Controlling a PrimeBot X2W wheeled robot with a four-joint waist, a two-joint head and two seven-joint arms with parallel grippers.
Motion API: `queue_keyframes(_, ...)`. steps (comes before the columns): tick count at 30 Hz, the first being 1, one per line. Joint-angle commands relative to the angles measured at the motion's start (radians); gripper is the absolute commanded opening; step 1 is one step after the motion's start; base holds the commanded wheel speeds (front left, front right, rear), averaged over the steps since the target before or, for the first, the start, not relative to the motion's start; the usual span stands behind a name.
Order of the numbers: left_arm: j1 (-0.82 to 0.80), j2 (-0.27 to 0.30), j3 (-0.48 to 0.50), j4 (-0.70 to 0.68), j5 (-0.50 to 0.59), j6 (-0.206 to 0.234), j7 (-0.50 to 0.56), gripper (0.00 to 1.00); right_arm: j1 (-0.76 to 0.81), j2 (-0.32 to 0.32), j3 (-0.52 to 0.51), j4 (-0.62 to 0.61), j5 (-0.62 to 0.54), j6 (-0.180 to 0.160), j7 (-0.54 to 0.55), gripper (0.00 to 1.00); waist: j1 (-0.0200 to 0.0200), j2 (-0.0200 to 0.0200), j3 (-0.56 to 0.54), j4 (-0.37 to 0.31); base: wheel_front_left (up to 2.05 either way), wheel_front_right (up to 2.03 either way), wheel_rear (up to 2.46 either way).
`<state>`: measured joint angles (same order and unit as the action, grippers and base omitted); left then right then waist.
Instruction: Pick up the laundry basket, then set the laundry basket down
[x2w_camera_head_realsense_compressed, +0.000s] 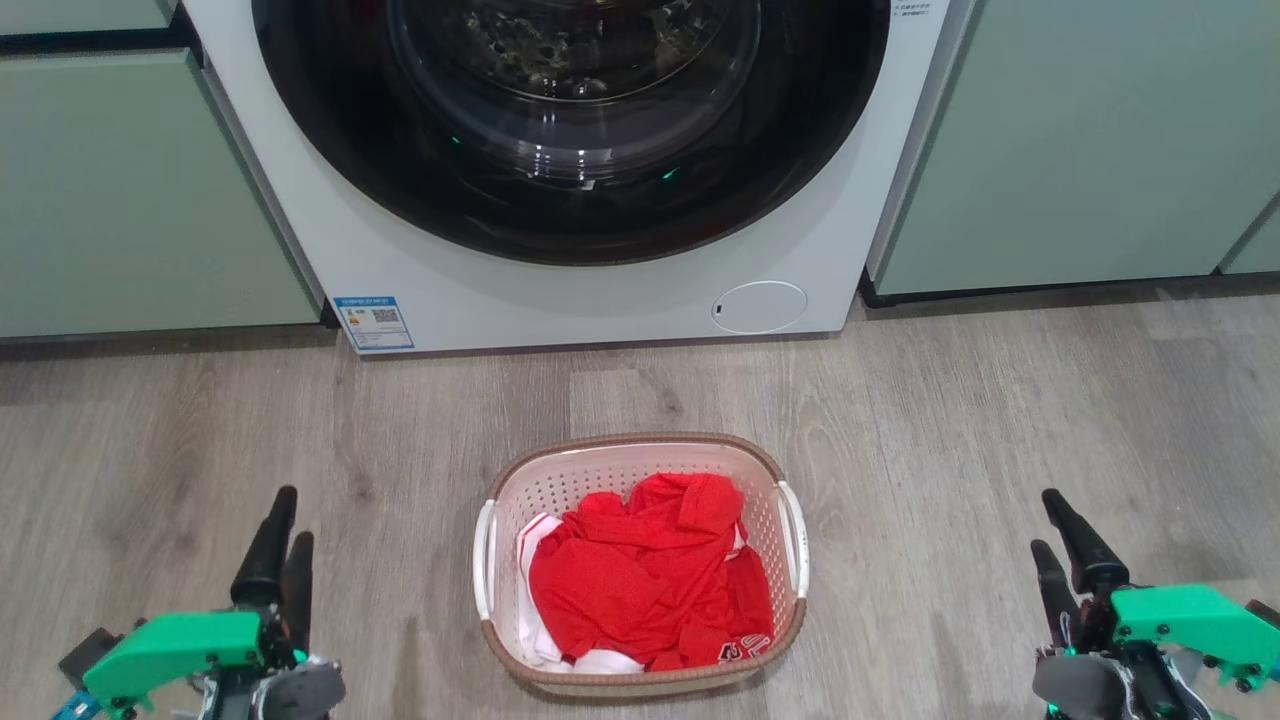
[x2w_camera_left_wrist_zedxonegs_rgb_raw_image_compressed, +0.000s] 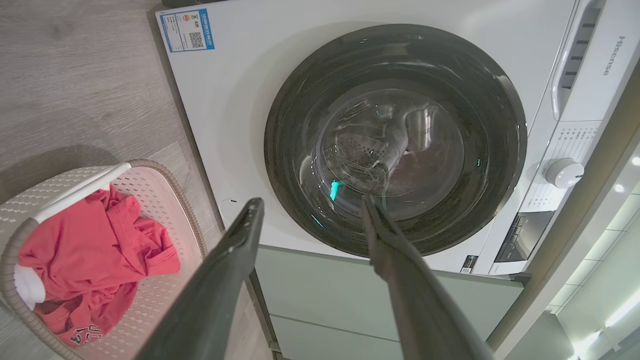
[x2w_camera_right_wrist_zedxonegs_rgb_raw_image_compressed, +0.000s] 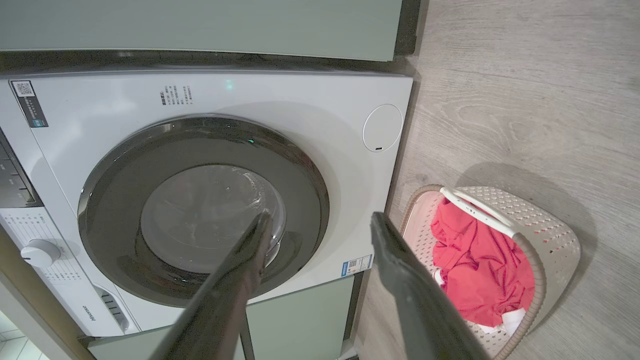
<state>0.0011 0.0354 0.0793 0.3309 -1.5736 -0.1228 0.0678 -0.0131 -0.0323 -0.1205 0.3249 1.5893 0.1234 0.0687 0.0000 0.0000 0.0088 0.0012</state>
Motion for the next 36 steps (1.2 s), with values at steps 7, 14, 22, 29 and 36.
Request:
queue_keyframes(7, -0.067, 0.008, 0.030, -0.061, 0.058, -0.001, -0.030, 1.00, -0.062, -0.008, 0.004, -0.051, -0.063, 0.002, -0.032, 1.00, 0.0000, 0.0000, 0.003, 0.002, 0.00, 0.00, 0.00)
queue_keyframes(14, -0.080, 0.008, 0.049, -0.099, 0.133, 0.008, -0.050, 1.00, -0.078, -0.009, 0.001, -0.067, -0.119, 0.002, -0.052, 1.00, 0.0000, 0.0000, 0.005, 0.003, 0.00, 0.00, 0.00)
queue_keyframes(22, -0.091, 0.009, 0.045, -0.174, 0.253, 0.046, -0.074, 1.00, -0.099, -0.009, 0.004, -0.121, -0.238, 0.002, -0.075, 1.00, 0.0000, 0.0000, 0.010, 0.005, 0.00, 0.00, 0.00)
queue_keyframes(29, -0.099, 0.009, 0.019, -0.237, 0.372, 0.077, -0.094, 1.00, -0.114, -0.010, 0.009, -0.161, -0.340, 0.003, -0.096, 1.00, 0.0000, 0.0000, 0.015, 0.008, 0.00, 0.00, 0.00)
queue_keyframes(36, -0.108, 0.010, -0.010, -0.294, 0.487, 0.105, -0.115, 1.00, -0.130, -0.011, 0.016, -0.204, -0.436, 0.003, -0.116, 1.00, 0.0000, 0.0000, 0.018, 0.010, 0.00, 0.00, 0.00)
